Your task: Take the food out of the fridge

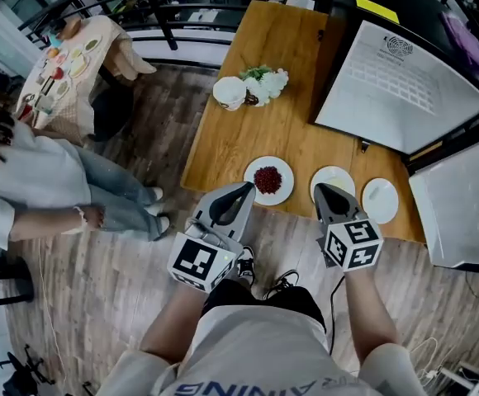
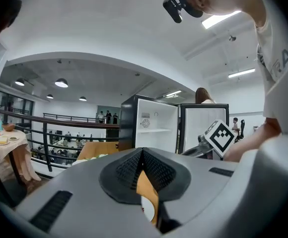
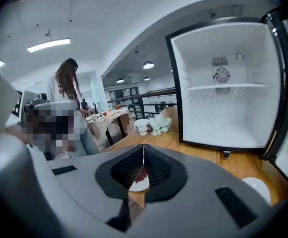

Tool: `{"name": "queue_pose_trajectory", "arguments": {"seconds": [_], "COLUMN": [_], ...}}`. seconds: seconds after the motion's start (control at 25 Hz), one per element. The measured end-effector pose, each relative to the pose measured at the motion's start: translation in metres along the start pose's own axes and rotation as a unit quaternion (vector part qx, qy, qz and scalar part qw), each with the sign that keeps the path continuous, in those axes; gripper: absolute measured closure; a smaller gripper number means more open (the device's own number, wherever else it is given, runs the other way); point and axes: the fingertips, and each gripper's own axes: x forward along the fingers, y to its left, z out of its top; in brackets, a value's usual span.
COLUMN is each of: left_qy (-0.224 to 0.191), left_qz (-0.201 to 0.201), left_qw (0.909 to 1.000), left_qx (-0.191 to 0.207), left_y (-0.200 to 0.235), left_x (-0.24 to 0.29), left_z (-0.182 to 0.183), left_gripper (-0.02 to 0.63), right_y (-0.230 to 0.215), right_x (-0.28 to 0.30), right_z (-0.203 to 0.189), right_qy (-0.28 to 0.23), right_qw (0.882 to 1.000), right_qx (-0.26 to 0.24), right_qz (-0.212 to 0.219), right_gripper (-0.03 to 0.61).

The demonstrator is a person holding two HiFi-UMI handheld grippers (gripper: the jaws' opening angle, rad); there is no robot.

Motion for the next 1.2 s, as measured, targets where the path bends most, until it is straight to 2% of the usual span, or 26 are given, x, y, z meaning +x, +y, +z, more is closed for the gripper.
{"name": "queue_pose_trajectory", "arguments": {"seconds": [0.24,0.52,0.88,1.2], "left_qy": [-0.019,-0.045,-0.073,-0.077], "left_qz": [-0.048,-0.091,-0.127,-0.135], "left_qw": [0.9983,0.9938,0.9869,0.9856], "left_qx": [0.026,0.047,0.067,0.066], "left_y": [-0.030,-0.077,-0.114,-0.120], "left_x": [0.023,0.033,0.040,0.037], "left_z": [0.039,0.079,0.110,0.117], "left_gripper": [0.607,0.607,0.607,0.607], "right_y": [-0.019,-0.039,-0.053,-0.054], "right_x": [-0.069,-0.156,-0.221,-0.231], "right_z": [0.059,0.094,0.116,0.120], "right_qy": [-0.105,-0.172,-0.217,-0.224], "right_qw": [0.992,0.979,0.964,0.961], "right_qx": [-0.012,-0.003,-0.002,-0.001], "right_qz": [-0.064,-0.111,-0.153,-0.162], "right_gripper": [0.555,0.557,0.557,0.557]}}
